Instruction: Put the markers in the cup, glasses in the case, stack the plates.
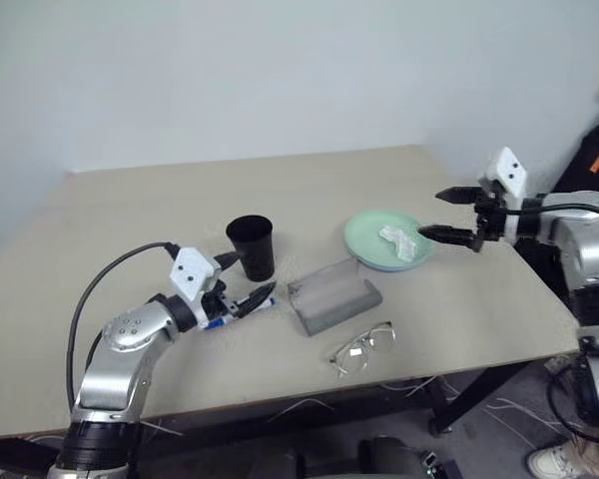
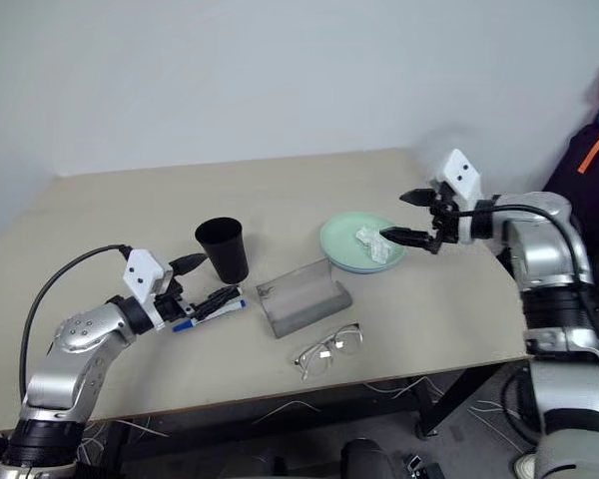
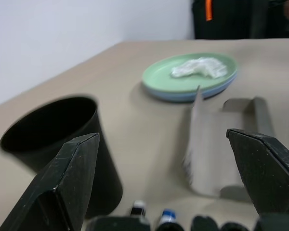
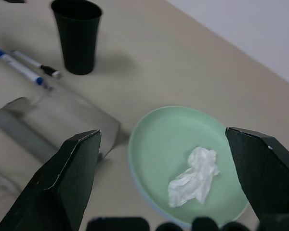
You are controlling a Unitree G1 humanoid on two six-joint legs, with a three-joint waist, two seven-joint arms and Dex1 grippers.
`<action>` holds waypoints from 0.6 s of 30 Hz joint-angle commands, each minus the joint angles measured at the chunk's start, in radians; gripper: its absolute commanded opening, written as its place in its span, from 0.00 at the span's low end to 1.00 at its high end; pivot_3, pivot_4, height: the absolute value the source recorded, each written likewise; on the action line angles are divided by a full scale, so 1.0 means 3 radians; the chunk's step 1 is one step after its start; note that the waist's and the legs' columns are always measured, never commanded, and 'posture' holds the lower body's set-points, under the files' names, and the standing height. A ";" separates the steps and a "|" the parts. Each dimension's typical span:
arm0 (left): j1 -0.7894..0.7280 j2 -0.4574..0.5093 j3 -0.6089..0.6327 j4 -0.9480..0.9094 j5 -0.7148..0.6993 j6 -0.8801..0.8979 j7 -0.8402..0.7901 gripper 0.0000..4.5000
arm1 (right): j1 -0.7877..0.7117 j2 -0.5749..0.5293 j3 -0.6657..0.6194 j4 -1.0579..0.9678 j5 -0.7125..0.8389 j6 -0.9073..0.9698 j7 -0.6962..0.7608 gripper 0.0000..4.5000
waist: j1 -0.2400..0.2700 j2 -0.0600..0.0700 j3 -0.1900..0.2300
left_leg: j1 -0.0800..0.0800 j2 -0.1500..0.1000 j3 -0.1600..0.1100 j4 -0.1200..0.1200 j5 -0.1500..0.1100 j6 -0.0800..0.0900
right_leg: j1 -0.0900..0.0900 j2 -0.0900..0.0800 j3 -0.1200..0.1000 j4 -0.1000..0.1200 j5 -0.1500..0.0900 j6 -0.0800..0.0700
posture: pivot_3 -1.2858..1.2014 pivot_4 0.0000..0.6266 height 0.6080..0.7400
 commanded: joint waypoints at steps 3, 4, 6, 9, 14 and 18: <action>-0.0537 -0.0010 -0.0415 -0.0412 -0.0080 0.0774 0.0040 1.00 | -0.0048 -0.0150 -0.0097 -0.0128 0.0100 0.0058 0.0032 0.99 | -0.0009 0.0000 0.0000 | -0.0001 -0.0002 0.0002 0.0006 0.0000 0.0000 | 0.0001 0.0000 0.0002 -0.0001 0.0000 0.0000 | 0.52 0.00 0.90; -0.0653 -0.0024 -0.0494 -0.0442 -0.0087 0.0970 0.0070 1.00 | -0.0045 -0.0158 -0.0095 -0.0132 0.0101 0.0061 0.0027 0.99 | -0.0011 0.0000 0.0001 | 0.0000 -0.0002 0.0001 0.0007 0.0000 0.0000 | 0.0002 0.0000 0.0002 -0.0001 0.0000 0.0000 | 0.52 0.00 0.90; -0.0896 -0.0079 -0.0626 -0.0483 -0.0154 0.1304 0.0083 1.00 | -0.0033 -0.0162 -0.0087 -0.0155 0.0103 0.0079 0.0009 0.99 | -0.0015 -0.0001 0.0001 | -0.0001 -0.0002 0.0000 0.0010 0.0002 0.0004 | 0.0002 0.0001 0.0002 -0.0001 0.0000 0.0001 | 0.52 0.00 0.90; -0.1244 -0.0082 -0.0886 -0.0519 -0.0157 0.1856 0.0091 1.00 | 0.0005 -0.0163 -0.0072 -0.0201 0.0100 0.0099 -0.0011 0.99 | -0.0016 -0.0001 0.0002 | 0.0000 -0.0003 -0.0003 0.0009 0.0008 0.0013 | 0.0002 0.0003 0.0002 -0.0001 0.0000 0.0001 | 0.52 0.00 0.90; -0.1689 -0.0171 -0.1312 -0.0480 -0.0106 0.2524 0.0179 1.00 | 0.0053 -0.0172 -0.0065 -0.0269 0.0101 0.0147 -0.0037 0.99 | -0.0012 -0.0002 0.0002 | -0.0001 -0.0009 -0.0009 0.0004 0.0008 0.0015 | 0.0002 0.0004 0.0007 -0.0001 0.0000 0.0001 | 0.52 0.00 0.90; -0.1952 -0.0223 -0.1825 -0.0414 0.0007 0.2869 0.0210 1.00 | 0.0074 -0.0196 -0.0068 -0.0300 0.0093 0.0169 -0.0050 0.99 | -0.0012 -0.0003 0.0003 | -0.0003 -0.0013 -0.0011 0.0002 0.0008 0.0015 | 0.0002 0.0004 0.0010 -0.0004 -0.0001 0.0001 | 0.52 0.00 0.90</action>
